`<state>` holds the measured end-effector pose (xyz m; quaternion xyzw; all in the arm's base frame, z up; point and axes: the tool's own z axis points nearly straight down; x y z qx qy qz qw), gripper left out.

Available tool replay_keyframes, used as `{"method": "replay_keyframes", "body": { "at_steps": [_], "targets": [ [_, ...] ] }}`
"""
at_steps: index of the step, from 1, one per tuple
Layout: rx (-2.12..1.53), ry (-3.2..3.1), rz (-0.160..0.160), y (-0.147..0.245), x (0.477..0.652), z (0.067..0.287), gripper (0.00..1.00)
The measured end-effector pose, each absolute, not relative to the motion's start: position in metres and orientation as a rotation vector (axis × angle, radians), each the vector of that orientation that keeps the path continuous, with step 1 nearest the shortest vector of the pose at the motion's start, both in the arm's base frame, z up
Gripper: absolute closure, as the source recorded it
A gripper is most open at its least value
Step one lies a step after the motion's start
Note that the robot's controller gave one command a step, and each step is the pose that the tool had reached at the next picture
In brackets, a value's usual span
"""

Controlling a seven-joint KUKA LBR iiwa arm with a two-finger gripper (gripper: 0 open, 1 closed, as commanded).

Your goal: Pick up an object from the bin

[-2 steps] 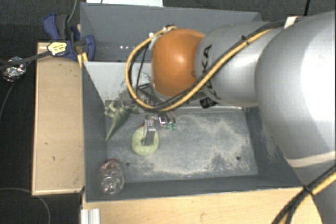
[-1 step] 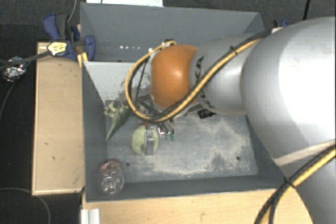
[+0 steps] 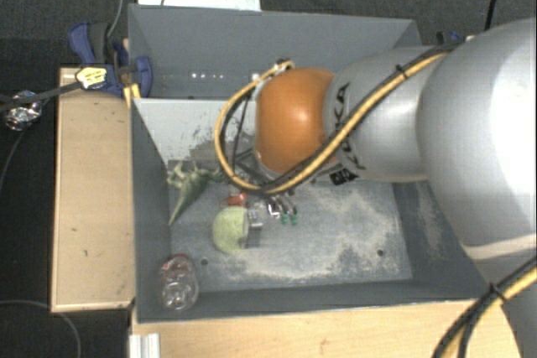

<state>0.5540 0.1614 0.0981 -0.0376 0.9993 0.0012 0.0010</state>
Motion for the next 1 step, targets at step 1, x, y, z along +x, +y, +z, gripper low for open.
{"method": "replay_keyframes", "body": {
  "at_steps": [1],
  "targets": [
    [0.045,3.136,0.007,0.1585,0.5481,0.0879,0.0]
  ]
}}
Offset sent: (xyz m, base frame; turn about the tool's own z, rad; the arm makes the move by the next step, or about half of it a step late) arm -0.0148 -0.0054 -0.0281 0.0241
